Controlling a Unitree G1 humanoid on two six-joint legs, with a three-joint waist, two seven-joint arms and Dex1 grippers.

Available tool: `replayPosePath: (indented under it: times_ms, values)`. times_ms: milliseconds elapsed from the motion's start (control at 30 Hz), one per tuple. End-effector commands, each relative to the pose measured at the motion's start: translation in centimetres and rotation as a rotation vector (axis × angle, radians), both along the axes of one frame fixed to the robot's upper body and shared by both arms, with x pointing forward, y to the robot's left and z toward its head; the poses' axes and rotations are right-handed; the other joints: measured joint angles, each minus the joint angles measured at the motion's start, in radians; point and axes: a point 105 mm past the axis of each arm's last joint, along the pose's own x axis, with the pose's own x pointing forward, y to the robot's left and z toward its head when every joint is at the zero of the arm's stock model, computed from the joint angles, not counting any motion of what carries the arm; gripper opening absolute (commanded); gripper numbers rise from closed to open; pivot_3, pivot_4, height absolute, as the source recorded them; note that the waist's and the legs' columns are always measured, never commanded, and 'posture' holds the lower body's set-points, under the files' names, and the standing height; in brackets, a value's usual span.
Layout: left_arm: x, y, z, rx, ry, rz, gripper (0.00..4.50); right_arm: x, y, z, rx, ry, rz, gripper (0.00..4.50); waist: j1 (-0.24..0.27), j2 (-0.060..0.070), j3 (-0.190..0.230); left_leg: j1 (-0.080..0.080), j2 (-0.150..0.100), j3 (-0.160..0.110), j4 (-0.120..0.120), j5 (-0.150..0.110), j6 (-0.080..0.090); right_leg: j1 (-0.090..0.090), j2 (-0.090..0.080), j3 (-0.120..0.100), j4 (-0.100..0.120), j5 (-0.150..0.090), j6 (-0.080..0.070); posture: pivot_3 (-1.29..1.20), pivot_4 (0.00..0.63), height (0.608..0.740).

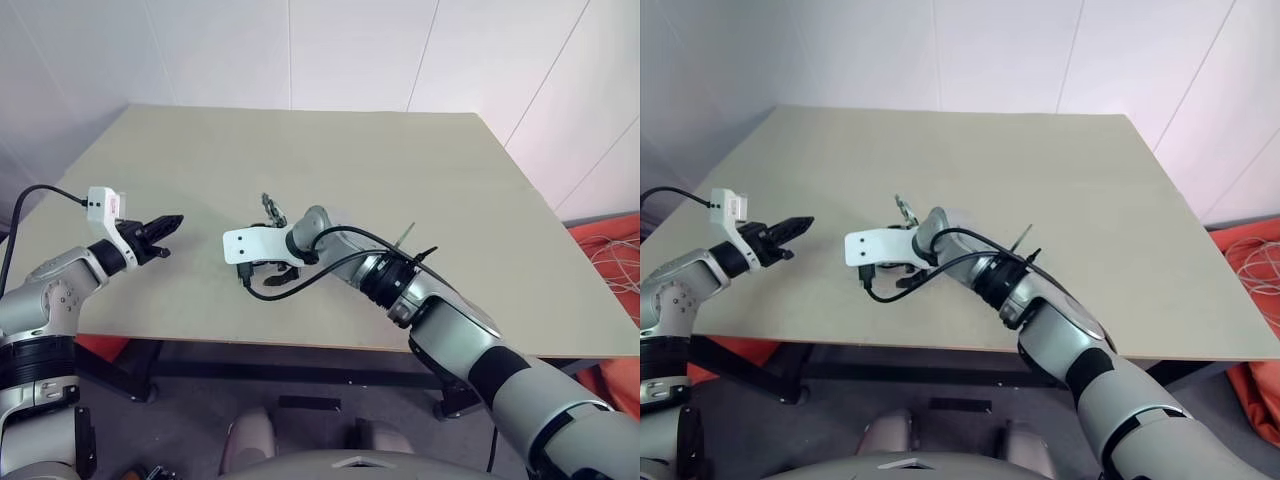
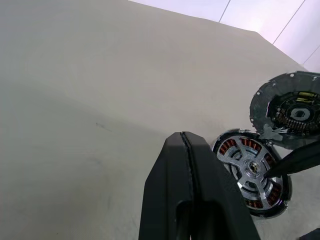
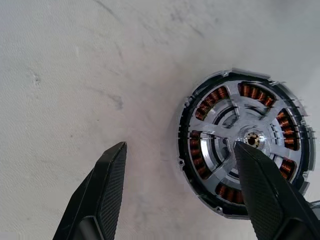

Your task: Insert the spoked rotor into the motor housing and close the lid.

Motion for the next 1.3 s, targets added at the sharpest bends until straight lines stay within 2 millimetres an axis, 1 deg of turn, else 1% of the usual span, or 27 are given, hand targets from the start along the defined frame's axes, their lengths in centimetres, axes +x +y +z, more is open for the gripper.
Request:
replayPosePath:
  times_ms: [33, 67, 200, 267, 333, 433, 667, 833, 1133, 1233, 1300]
  values:
    - [0.3, 0.0, 1.7, -0.004, -0.065, -0.005, 0.0, -0.7, 1.3, 2.8, 0.062, -0.06, 0.103, 3.44, 0.0, 0.0, 0.0, 0.0, 0.0, 0.0, 0.0, 0.0, 0.0, 0.0, 0.0, 0.0, 0.0, 0.0, 0.0, 0.0, 0.0, 0.74]
    - [0.3, 0.0, 1.7, -0.006, -0.065, -0.006, 0.0, -1.1, 1.5, 3.0, 0.096, -0.021, 0.102, 3.44, -0.001, -0.001, 0.0, 0.0, 0.0, 0.0, 0.0, 0.0, 0.0, 0.0, 0.0, 0.0, 0.0, 0.0, 0.0, 0.0, 0.0, 0.74]
    - [0.3, 0.0, 1.7, -0.006, -0.065, -0.007, 0.0, -1.2, 1.8, 3.2, 0.135, 0.023, 0.073, 3.44, -0.003, -0.001, 0.0, 0.0, 0.001, 0.0, 0.0, 0.0, 0.0, 0.0, 0.001, 0.0, 0.0, 0.0, 0.0, 0.0, 0.0, 0.74]
    - [0.3, -0.1, 1.7, -0.007, -0.065, -0.008, 0.0, -1.6, 1.6, 3.0, 0.126, 0.062, 0.084, 4.16, -0.002, -0.001, 0.0, 0.0, 0.001, 0.0, 0.0, 0.0, 0.0, 0.0, 0.001, 0.0, 0.0, 0.0, 0.0, 0.0, 0.0, 0.74]
    - [0.3, -0.1, 1.7, -0.007, -0.064, -0.008, 0.0, -1.9, 1.5, 2.8, 0.125, 0.086, 0.086, 4.47, -0.002, -0.001, 0.0, 0.0, 0.001, 0.0, 0.0, 0.0, 0.0, 0.0, 0.001, 0.0, 0.0, 0.0, 0.0, 0.0, 0.0, 0.74]
    - [0.3, -0.1, 1.6, -0.008, -0.063, -0.008, 0.0, -2.0, 1.5, 2.7, 0.139, 0.107, 0.08, 4.47, -0.002, -0.001, 0.0, 0.001, 0.001, 0.0, 0.0, 0.0, 0.0, 0.001, 0.001, 0.0, 0.0, 0.0, 0.0, 0.0, 0.0, 0.74]
    - [0.3, -0.2, 1.6, -0.006, -0.066, -0.01, 0.0, -0.6, 0.8, 1.9, 0.083, 0.017, 0.051, 4.47, -0.002, -0.001, 0.0, 0.001, 0.001, 0.0, 0.0, 0.0, 0.0, 0.001, 0.001, 0.0, 0.001, 0.0, 0.0, 0.0, 0.0, 0.74]
    - [0.2, -0.2, 1.6, -0.003, -0.066, -0.009, 0.0, 0.0, 0.5, 1.3, 0.053, 0.016, 0.003, 4.47, -0.003, -0.001, 0.0, 0.001, 0.001, 0.0, 0.0, 0.0, 0.0, 0.0, 0.001, 0.0, 0.0, 0.0, 0.0, 0.0, 0.0, 0.74]
    - [0.3, -0.2, 1.6, -0.002, -0.066, -0.012, 0.0, -0.2, 0.0, 0.4, -0.004, 0.072, -0.024, 4.47, -0.002, -0.001, 0.0, 0.001, 0.001, 0.0, 0.0, 0.0, 0.0, 0.001, 0.002, 0.0, 0.0, 0.0, 0.0, 0.0, 0.0, 0.74]
    - [0.4, -0.3, 1.6, -0.003, -0.067, -0.013, 0.0, 0.0, 0.1, 0.2, -0.019, 0.093, -0.046, 3.91, -0.002, -0.001, 0.0, 0.001, 0.001, 0.0, 0.0, 0.0, 0.0, 0.001, 0.002, 0.0, 0.001, 0.0, 0.0, 0.0, 0.0, 0.74]
    - [0.4, -0.3, 1.7, -0.003, -0.068, -0.014, 0.0, 0.1, 0.2, 0.2, -0.024, 0.094, -0.053, 3.27, -0.002, -0.001, 0.0, 0.001, 0.001, 0.0, 0.0, 0.0, 0.0, 0.0, 0.002, 0.0, 0.001, 0.0, 0.0, 0.0, 0.0, 0.74]
